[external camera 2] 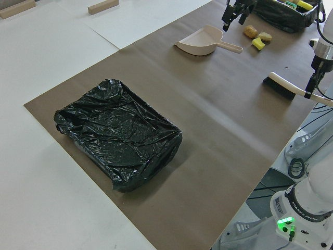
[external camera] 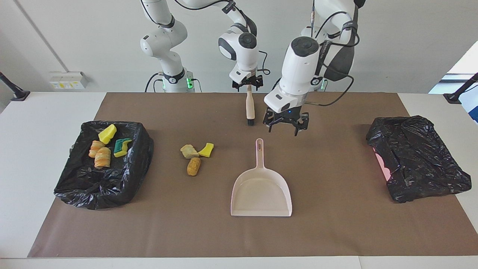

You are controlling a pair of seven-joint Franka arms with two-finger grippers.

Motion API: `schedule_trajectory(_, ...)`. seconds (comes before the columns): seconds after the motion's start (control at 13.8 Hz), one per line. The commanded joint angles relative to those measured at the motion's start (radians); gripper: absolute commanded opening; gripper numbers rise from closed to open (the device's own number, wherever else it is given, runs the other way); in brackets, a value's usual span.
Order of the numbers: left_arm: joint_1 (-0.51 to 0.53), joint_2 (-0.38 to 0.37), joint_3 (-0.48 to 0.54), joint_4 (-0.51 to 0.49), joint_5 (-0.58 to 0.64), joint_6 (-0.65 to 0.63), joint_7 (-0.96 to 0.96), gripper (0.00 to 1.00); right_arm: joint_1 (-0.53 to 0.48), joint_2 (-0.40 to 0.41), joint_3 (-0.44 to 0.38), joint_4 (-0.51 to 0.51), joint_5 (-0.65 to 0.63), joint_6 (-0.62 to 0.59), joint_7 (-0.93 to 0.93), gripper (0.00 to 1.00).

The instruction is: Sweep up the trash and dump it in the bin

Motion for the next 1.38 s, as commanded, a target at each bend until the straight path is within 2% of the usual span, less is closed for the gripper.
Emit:
schedule_trajectory(0.0, -0.028, 0.065, 0.017, 0.001, 0.024, 0.076, -0.049, 1.00, 0.018, -0.021, -0.004, -0.027, 0.040, 0.018, 0.029, 1.00)
schedule_trajectory(0.14, -0.057, 0.081, 0.019, -0.032, 0.024, 0.123, -0.084, 1.00, 0.021, -0.021, -0.004, -0.034, 0.040, 0.021, 0.027, 1.00)
schedule_trajectory(0.22, -0.057, 0.085, 0.017, -0.057, 0.024, 0.166, -0.094, 1.00, 0.023, -0.016, -0.004, -0.034, 0.040, 0.023, 0.026, 0.91)
schedule_trajectory(0.29, -0.057, 0.088, 0.017, -0.069, 0.026, 0.183, -0.095, 1.00, 0.024, -0.016, -0.004, -0.034, 0.040, 0.023, 0.023, 0.68)
schedule_trajectory(0.36, -0.059, 0.114, 0.019, -0.069, 0.026, 0.195, -0.097, 1.00, 0.024, -0.015, -0.004, -0.034, 0.040, 0.021, 0.019, 0.27)
schedule_trajectory(0.43, -0.065, 0.140, 0.019, -0.069, 0.026, 0.229, -0.095, 1.00, 0.024, -0.013, -0.004, -0.032, 0.040, 0.018, 0.021, 0.10)
schedule_trajectory(0.51, -0.064, 0.144, 0.017, -0.071, 0.026, 0.232, -0.095, 1.00, 0.024, -0.012, -0.004, -0.032, 0.040, 0.018, 0.019, 0.00)
schedule_trajectory(0.58, -0.059, 0.144, 0.017, -0.086, 0.024, 0.247, -0.095, 1.00, 0.023, -0.009, -0.004, -0.031, 0.040, 0.017, 0.018, 0.00)
schedule_trajectory(0.72, -0.048, 0.141, 0.017, -0.111, 0.024, 0.271, -0.092, 0.77, 0.020, -0.003, -0.005, -0.026, 0.039, 0.012, 0.009, 0.00)
schedule_trajectory(0.94, -0.047, 0.141, 0.020, -0.100, 0.027, 0.275, -0.094, 0.56, 0.010, 0.004, -0.010, -0.011, 0.019, -0.018, -0.005, 0.00)
schedule_trajectory(1.16, -0.047, 0.142, 0.020, -0.091, 0.085, 0.298, -0.086, 0.44, -0.035, -0.039, -0.018, 0.014, -0.058, -0.141, -0.005, 0.00)
schedule_trajectory(1.3, -0.047, 0.142, 0.019, -0.091, 0.128, 0.298, -0.084, 0.25, -0.091, -0.084, -0.018, 0.028, -0.107, -0.234, -0.028, 0.00)
